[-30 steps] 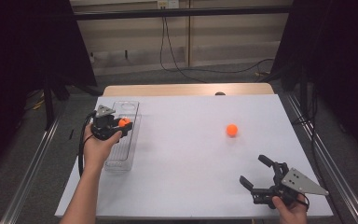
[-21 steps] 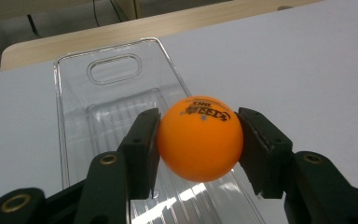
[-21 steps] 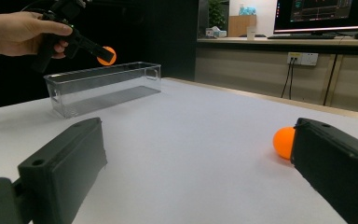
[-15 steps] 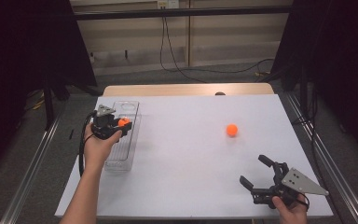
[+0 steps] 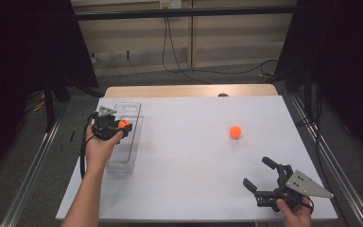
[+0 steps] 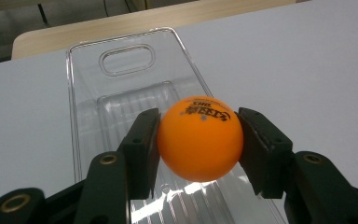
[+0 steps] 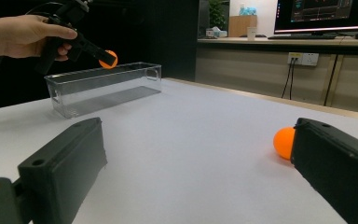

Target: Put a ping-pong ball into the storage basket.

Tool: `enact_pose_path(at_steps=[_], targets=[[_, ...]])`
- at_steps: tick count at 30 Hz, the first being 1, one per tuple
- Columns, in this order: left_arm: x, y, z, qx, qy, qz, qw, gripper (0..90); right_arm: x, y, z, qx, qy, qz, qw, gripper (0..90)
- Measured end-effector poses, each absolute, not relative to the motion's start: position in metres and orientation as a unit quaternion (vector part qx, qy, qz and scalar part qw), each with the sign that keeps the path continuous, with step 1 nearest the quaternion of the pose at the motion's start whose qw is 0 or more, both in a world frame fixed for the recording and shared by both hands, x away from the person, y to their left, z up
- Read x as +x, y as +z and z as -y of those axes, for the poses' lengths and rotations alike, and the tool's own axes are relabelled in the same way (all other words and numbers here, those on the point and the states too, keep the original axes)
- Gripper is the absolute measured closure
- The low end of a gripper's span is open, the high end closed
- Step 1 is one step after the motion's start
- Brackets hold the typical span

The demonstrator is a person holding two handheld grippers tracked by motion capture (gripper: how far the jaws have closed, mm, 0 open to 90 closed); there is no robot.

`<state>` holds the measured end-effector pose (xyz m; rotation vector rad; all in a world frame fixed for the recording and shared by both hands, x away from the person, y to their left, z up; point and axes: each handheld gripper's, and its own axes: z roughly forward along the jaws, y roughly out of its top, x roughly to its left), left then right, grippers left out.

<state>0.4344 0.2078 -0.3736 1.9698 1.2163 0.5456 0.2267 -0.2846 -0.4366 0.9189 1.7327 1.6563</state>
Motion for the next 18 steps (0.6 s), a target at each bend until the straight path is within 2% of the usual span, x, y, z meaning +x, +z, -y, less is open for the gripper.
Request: enact_pose_path(at_steps=[18], targets=[[0.4403, -0.3784, -0.2048, 0.776, 0.217, -0.484, 0.341, 50.6, 0.2265, -0.4364, 0.2844, 0.343, 0.620, -0.646, 0.283, 2.4]])
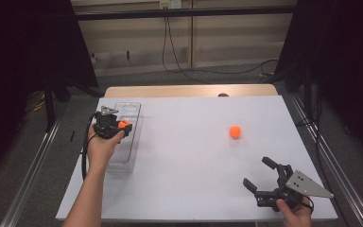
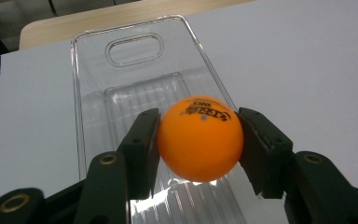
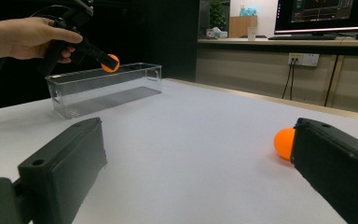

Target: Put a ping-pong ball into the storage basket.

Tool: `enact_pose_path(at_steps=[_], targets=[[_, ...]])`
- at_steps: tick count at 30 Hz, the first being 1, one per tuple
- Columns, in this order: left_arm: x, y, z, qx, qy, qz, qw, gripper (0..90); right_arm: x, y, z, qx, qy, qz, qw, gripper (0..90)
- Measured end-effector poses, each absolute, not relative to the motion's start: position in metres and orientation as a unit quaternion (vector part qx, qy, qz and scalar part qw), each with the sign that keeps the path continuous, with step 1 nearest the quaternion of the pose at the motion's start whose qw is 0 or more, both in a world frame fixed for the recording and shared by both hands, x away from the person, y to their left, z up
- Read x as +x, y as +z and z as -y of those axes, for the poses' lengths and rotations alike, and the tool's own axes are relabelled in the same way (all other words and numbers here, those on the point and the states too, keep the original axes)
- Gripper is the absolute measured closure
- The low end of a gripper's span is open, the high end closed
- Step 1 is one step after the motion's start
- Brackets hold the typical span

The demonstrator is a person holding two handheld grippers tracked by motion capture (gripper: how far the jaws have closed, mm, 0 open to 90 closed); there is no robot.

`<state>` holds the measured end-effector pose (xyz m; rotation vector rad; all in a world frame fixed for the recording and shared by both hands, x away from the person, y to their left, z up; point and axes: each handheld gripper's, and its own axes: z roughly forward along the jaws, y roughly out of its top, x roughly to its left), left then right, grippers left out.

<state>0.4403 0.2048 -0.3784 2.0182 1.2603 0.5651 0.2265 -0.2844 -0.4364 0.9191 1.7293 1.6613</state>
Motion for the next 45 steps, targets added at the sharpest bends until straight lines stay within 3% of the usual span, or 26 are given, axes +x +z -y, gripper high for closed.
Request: enact_pose_path(at_steps=[26, 45], targets=[[0.444, -0.384, -0.208, 0.773, 0.218, -0.500, 0.323, 49.7, 0.226, -0.436, 0.285, 0.342, 0.621, -0.646, 0.283, 2.4], [0.435, -0.377, -0.201, 0.766, 0.198, -0.486, 0.372, 40.7, 0.226, -0.436, 0.284, 0.344, 0.621, -0.646, 0.282, 2.4]])
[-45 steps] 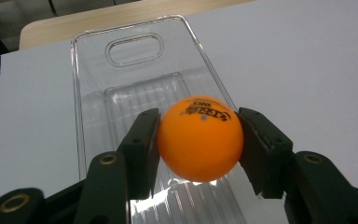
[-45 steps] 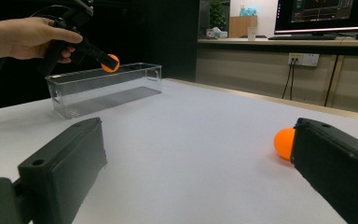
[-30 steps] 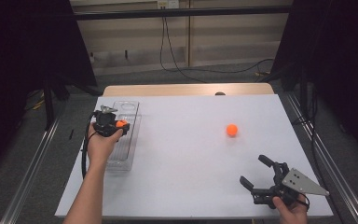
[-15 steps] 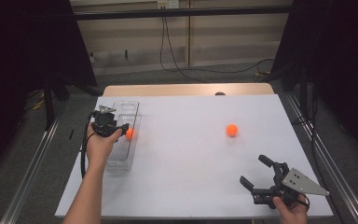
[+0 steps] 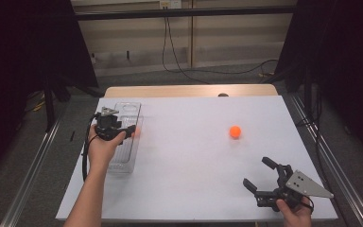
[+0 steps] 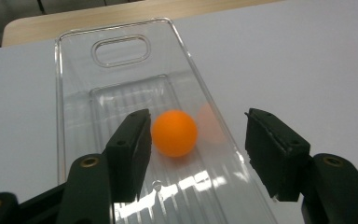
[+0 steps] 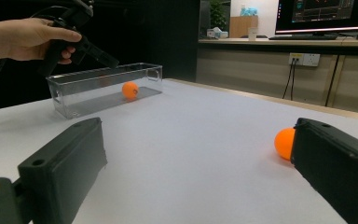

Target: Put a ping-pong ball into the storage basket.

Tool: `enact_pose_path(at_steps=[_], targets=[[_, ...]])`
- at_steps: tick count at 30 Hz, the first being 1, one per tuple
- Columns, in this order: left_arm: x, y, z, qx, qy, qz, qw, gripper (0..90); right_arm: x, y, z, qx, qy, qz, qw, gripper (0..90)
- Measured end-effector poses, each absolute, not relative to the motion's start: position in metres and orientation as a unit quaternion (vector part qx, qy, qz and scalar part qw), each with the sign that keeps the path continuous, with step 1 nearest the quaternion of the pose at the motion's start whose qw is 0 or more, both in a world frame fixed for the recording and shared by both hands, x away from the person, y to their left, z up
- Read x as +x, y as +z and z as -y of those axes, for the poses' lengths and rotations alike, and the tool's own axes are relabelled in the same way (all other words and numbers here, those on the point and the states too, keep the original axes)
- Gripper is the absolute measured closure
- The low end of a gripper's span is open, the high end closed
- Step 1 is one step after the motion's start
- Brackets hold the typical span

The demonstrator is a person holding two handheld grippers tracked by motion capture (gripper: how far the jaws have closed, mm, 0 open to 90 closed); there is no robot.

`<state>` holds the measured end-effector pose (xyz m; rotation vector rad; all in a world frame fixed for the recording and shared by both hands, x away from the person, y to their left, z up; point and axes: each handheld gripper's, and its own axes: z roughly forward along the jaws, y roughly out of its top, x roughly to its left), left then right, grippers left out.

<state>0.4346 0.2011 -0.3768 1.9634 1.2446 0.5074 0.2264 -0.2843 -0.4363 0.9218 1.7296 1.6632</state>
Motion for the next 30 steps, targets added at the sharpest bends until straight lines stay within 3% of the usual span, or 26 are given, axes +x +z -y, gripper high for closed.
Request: enact_pose_path(at_steps=[30], targets=[[0.418, -0.366, -0.182, 0.766, 0.184, -0.451, 0.420, 21.1, 0.228, -0.437, 0.284, 0.344, 0.617, -0.650, 0.280, 2.4]])
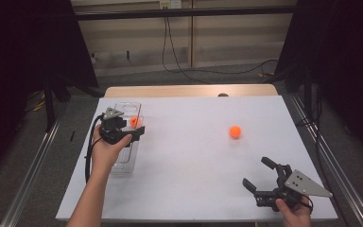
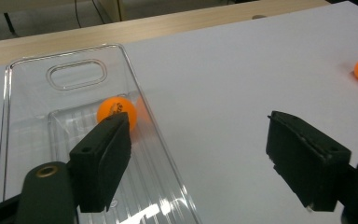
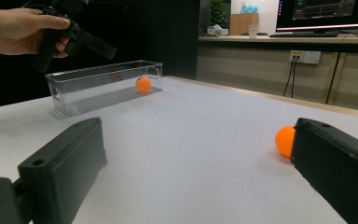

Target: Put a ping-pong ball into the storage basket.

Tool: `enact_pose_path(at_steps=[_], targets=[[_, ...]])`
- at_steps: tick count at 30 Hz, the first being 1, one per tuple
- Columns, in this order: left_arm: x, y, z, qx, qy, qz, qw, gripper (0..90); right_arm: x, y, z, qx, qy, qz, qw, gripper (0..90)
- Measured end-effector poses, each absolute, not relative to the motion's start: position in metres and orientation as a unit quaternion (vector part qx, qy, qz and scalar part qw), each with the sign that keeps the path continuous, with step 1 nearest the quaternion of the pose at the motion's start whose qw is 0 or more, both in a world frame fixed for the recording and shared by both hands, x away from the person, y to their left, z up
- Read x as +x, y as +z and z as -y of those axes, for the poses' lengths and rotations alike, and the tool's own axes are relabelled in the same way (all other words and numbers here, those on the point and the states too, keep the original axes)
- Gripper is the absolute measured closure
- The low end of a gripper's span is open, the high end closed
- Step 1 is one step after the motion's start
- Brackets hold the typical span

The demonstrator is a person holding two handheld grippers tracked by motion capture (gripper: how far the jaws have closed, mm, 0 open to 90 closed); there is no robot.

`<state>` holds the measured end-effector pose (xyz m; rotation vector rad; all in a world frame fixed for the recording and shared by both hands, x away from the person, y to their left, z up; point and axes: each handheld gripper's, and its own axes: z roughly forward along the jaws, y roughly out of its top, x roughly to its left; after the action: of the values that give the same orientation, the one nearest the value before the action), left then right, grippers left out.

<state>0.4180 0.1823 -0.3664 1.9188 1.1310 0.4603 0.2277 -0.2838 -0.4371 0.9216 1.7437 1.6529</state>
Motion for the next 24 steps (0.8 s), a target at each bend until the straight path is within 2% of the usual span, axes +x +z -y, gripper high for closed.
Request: enact_pose_path(at_steps=[24], targets=[[0.412, -0.366, -0.153, 0.775, 0.171, -0.420, 0.439, 15.1, 0.226, -0.437, 0.287, 0.349, 0.616, -0.647, 0.283, 2.4]])
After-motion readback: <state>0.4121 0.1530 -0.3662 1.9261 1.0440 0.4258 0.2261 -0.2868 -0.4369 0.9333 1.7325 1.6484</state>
